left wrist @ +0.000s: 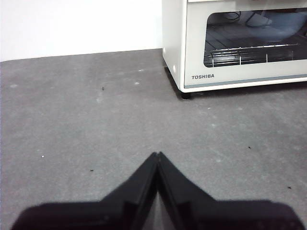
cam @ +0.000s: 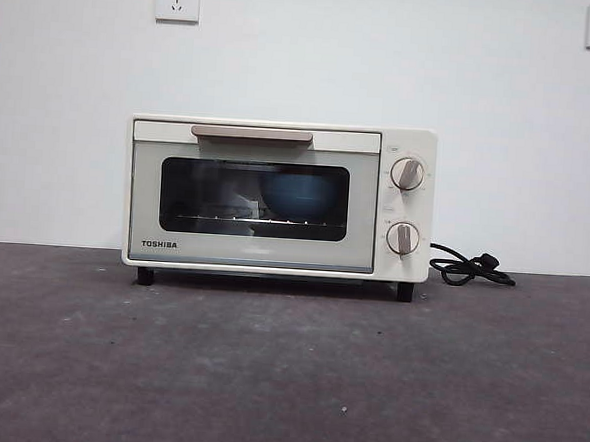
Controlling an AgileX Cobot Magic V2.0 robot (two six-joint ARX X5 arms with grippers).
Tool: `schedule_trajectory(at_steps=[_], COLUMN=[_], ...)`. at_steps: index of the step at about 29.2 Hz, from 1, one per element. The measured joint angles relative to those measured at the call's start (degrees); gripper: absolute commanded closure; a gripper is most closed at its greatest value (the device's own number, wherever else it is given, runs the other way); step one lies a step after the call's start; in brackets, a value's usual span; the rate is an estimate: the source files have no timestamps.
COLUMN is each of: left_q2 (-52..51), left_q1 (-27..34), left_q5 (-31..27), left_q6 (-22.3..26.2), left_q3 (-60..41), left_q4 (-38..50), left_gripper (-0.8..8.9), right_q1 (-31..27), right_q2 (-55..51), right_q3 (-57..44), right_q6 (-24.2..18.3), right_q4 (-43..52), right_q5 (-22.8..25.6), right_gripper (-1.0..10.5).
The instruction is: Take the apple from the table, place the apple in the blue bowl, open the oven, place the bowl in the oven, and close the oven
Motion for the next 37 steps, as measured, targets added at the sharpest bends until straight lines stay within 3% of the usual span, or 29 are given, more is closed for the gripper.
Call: schedule_trajectory(at_steps=[2,7,10,14,18,27,37], left_q2=[0.1,0.7,0.7,0.7,0.7,0.7,0.7], left_q1=[0.0,0.0,0.0,0.0,0.0,0.0,0.0], left_q5=[0.0,0.0,0.0,0.0,0.0,0.0,0.0], left_q6=[0.0,0.0,0.0,0.0,0.0,0.0,0.0], left_q3=[0.0,0.0,0.0,0.0,0.0,0.0,0.0], left_q4=[0.0,0.0,0.0,0.0,0.0,0.0,0.0], left_gripper=[8.17,8.17,8.17,8.17,8.17,8.17,8.17], right_q1=[-3.1,-10.6,-14.7,-18.9,-20.0,-20.6,-20.6], right_q2=[-2.3,-5.7,-9.1,-16.2,-22.3,-30.1,-32.4], right_q3=[0.0,-3.0,-10.2,-24.8,-37.2,-54.2,-61.4], right_q6=[-0.3,2.1,2.5,2.4,0.6,-4.2,-12.0], right_q4=[-1.4,7.6,16.2,30.3,37.9,46.8,56.6], right_q5=[3.2,0.6,-7.4,-23.7,-31.4,-32.3,-35.4], right_gripper=[9.5,9.5,9.5,9.5,9.5,9.5,9.5])
